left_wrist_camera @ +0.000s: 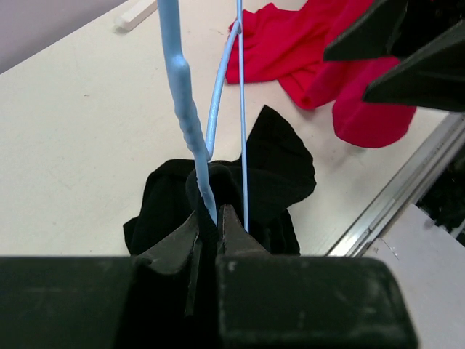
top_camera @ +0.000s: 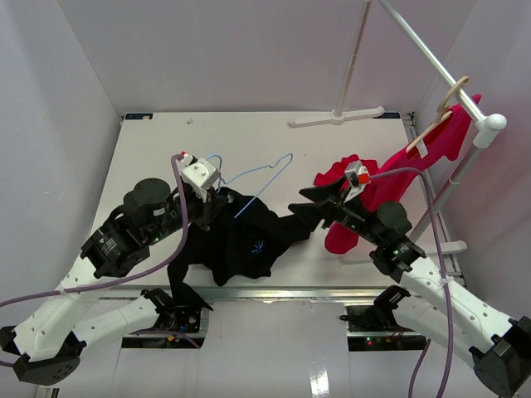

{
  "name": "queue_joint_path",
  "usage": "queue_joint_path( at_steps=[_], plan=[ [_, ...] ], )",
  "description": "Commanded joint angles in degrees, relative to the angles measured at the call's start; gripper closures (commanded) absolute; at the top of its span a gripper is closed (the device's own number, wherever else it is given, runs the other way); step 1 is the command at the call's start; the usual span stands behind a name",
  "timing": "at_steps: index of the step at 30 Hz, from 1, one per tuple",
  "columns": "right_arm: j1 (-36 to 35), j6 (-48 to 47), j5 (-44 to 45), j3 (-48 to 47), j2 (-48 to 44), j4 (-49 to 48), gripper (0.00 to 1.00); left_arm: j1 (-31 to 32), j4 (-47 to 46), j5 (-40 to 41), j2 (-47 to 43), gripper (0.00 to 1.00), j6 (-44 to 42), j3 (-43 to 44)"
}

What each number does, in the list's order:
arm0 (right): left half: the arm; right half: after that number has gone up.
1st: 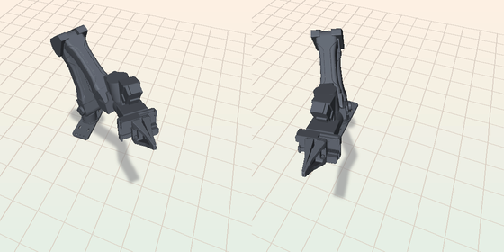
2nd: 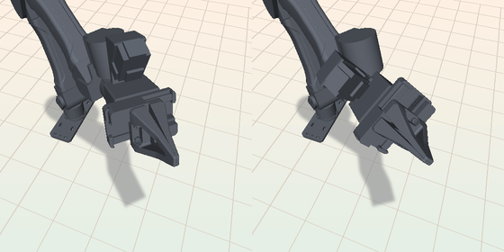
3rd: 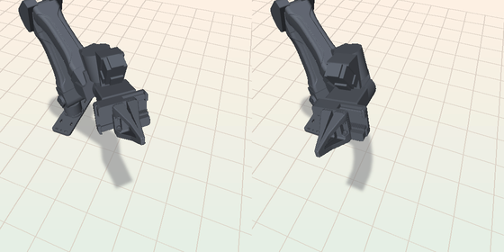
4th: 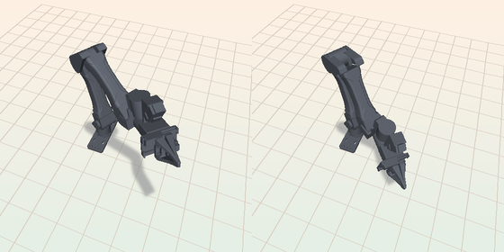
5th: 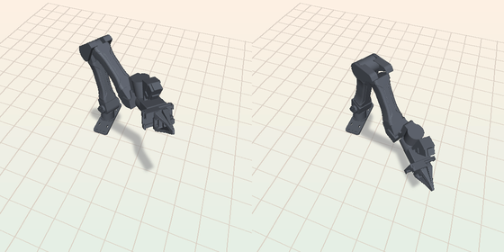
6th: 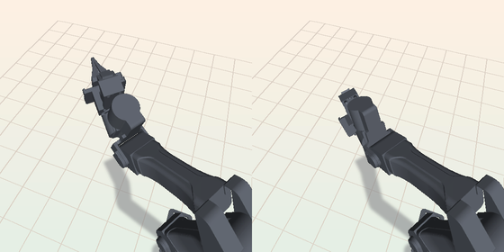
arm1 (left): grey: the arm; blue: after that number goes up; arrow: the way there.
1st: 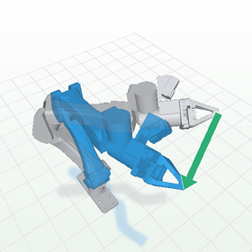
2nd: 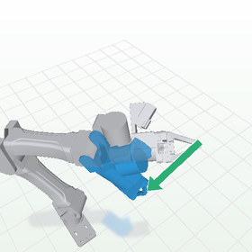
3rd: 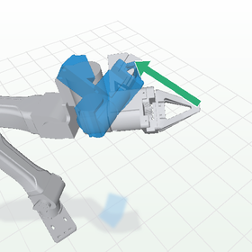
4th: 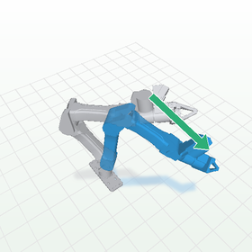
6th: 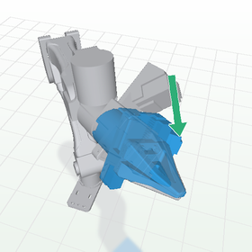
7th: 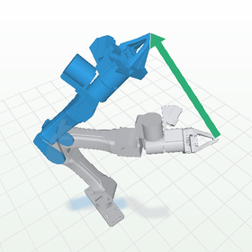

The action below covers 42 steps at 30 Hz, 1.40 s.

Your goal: Place the t-shirt on the hanger

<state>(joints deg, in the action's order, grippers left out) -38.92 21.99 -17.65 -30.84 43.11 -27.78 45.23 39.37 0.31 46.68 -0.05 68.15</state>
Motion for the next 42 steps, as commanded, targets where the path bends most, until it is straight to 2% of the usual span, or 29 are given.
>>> queue_joint_path(
  at_steps=[1,7,11,15,22,24,26,29,36,38,42],
  plan=[
    [-7.7,-1.8,13.1,-8.3,7.2,2.2,0.30,0.0,-6.2,6.8,-1.7,1.00,2.9,-2.2],
    [-16.4,-3.4,23.9,-11.7,14.6,3.5,0.32,0.0,-10.2,7.4,-4.7,1.00,4.2,-5.2],
    [-20.9,-3.3,31.8,-11.9,17.1,1.6,0.38,0.0,-10.2,6.1,-4.4,1.00,4.9,-5.1],
    [-24.3,-3.9,36.7,-12.0,19.2,-0.6,0.47,0.0,-10.5,5.8,-4.3,1.00,6.0,-5.4],
    [-31.0,-7.2,43.5,-9.8,19.9,-3.6,0.69,0.0,-10.6,8.4,-4.4,1.00,6.6,-5.0],
    [-32.7,-8.3,43.5,-8.4,19.3,-5.2,0.71,0.0,-10.5,8.4,-4.2,1.00,6.6,-4.8],
    [-33.7,-8.7,43.2,-7.3,18.8,-7.3,0.70,0.0,-10.4,8.4,-4.3,1.00,6.7,-4.9],
    [-35.7,-8.5,43.7,-5.6,19.5,-10.4,0.64,0.0,-10.4,8.0,-4.6,1.00,6.8,-5.0],
    [-36.4,-7.4,45.5,-7.8,24.6,-9.6,0.61,0.0,-10.3,8.0,-4.6,1.00,6.7,-4.5],
    [-36.7,-7.2,45.7,-8.1,25.8,-10.1,0.56,0.0,-10.2,7.8,-4.8,1.00,6.8,-4.5],
    [-37.1,-6.8,49.2,-9.1,27.8,-9.7,0.58,0.0,-10.1,7.6,-5.4,1.00,7.0,-5.0]
  ],
)
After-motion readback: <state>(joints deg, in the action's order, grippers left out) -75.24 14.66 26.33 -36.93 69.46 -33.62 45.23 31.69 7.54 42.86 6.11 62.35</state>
